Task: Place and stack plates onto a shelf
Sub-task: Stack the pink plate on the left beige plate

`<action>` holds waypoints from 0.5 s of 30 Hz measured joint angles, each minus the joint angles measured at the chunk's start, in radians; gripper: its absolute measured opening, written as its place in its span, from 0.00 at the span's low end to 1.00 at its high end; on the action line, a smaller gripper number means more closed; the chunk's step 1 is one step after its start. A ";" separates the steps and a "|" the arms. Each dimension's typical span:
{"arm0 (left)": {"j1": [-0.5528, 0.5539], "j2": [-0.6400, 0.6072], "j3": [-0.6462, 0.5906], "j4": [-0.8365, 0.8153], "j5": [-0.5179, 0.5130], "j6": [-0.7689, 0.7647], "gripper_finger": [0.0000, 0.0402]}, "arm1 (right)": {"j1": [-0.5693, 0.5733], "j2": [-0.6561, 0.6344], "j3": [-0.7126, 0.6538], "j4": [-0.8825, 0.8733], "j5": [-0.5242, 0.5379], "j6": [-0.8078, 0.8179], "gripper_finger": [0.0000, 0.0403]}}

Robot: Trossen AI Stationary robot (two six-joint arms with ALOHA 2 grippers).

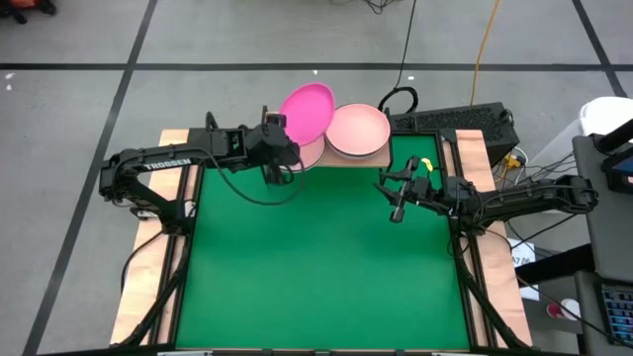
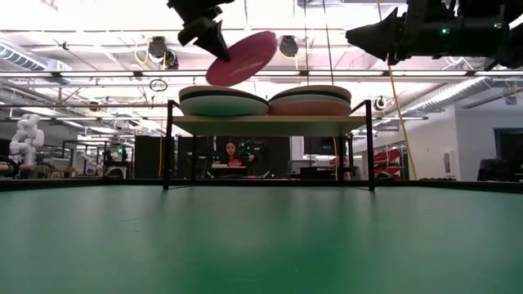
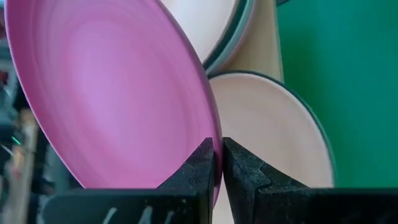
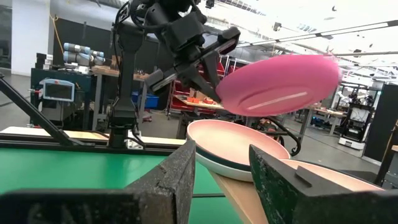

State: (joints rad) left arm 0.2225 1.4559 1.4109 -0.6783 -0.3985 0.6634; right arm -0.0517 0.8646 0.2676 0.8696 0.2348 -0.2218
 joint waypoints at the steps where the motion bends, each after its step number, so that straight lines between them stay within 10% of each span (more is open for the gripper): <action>1: 0.001 0.000 0.000 -0.012 0.000 -0.042 0.08 | 0.000 0.000 0.000 0.000 0.000 0.000 0.33; 15: 0.001 0.000 0.000 -0.176 0.032 -0.105 0.08 | 0.000 0.000 0.000 0.000 0.000 0.000 0.33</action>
State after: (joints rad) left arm 0.2230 1.4563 1.4109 -0.8539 -0.3666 0.5581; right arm -0.0517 0.8648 0.2676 0.8696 0.2345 -0.2218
